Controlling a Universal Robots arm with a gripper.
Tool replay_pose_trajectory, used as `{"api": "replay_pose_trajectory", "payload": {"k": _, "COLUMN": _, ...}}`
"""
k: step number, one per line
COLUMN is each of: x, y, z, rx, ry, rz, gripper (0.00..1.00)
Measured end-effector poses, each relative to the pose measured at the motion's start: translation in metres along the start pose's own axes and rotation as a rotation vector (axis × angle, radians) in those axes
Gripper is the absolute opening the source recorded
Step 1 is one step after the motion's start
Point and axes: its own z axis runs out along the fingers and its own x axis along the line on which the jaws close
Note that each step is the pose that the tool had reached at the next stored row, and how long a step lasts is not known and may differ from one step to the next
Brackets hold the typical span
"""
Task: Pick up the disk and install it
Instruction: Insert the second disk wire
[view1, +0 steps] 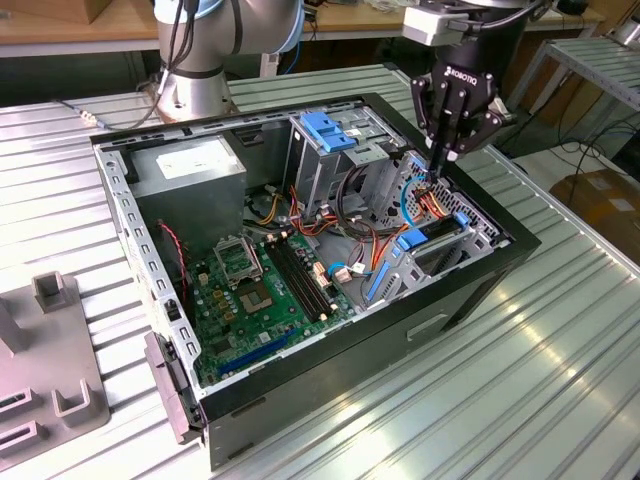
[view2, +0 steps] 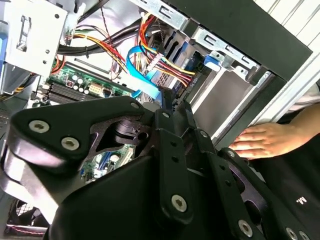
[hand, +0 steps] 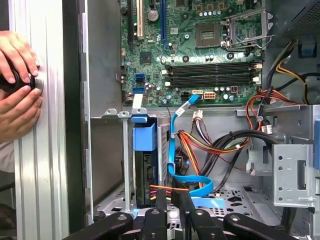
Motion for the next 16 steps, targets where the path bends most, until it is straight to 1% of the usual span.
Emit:
{"api": "replay_pose_trajectory", "payload": {"k": 1, "x": -0.0051, "y": 0.0001, "z": 0.0009, "rx": 0.0001, "ry": 0.0048, "rz": 0.000, "gripper": 0.25}}
{"api": "replay_pose_trajectory", "payload": {"k": 2, "x": -0.0095, "y": 0.0002, "z": 0.0025, "rx": 0.0002, "ry": 0.0082, "rz": 0.000, "gripper": 0.25}}
{"api": "replay_pose_trajectory", "payload": {"k": 3, "x": -0.0118, "y": 0.0004, "z": 0.0050, "rx": 0.0003, "ry": 0.0111, "rz": 0.000, "gripper": 0.25}}
{"api": "replay_pose_trajectory", "payload": {"k": 5, "x": -0.0127, "y": 0.0005, "z": 0.0086, "rx": 0.0004, "ry": 0.0162, "rz": 0.000, "gripper": 0.25}}
{"api": "replay_pose_trajectory", "payload": {"k": 6, "x": -0.0133, "y": 0.0006, "z": 0.0111, "rx": 0.0005, "ry": 0.0223, "rz": -0.001, "gripper": 0.25}}
{"api": "replay_pose_trajectory", "payload": {"k": 7, "x": -0.0133, "y": 0.0006, "z": 0.0112, "rx": 0.0006, "ry": 0.0236, "rz": -0.001, "gripper": 0.23}}
{"api": "replay_pose_trajectory", "payload": {"k": 8, "x": -0.0134, "y": 0.0006, "z": 0.0114, "rx": 0.0006, "ry": 0.0249, "rz": -0.001, "gripper": 0.16}}
{"api": "replay_pose_trajectory", "payload": {"k": 9, "x": -0.0133, "y": 0.0006, "z": 0.0114, "rx": 0.0007, "ry": 0.0277, "rz": -0.001, "gripper": 0.16}}
{"api": "replay_pose_trajectory", "payload": {"k": 13, "x": -0.0091, "y": 0.0005, "z": 0.0125, "rx": 0.0010, "ry": 0.0279, "rz": -0.001, "gripper": 0.16}}
{"api": "replay_pose_trajectory", "payload": {"k": 14, "x": -0.0074, "y": 0.0005, "z": 0.0128, "rx": 0.0034, "ry": 0.0265, "rz": -0.001, "gripper": 0.16}}
{"api": "replay_pose_trajectory", "payload": {"k": 16, "x": -0.0025, "y": 0.0006, "z": 0.0144, "rx": 0.0056, "ry": 0.0140, "rz": -0.001, "gripper": 0.16}}
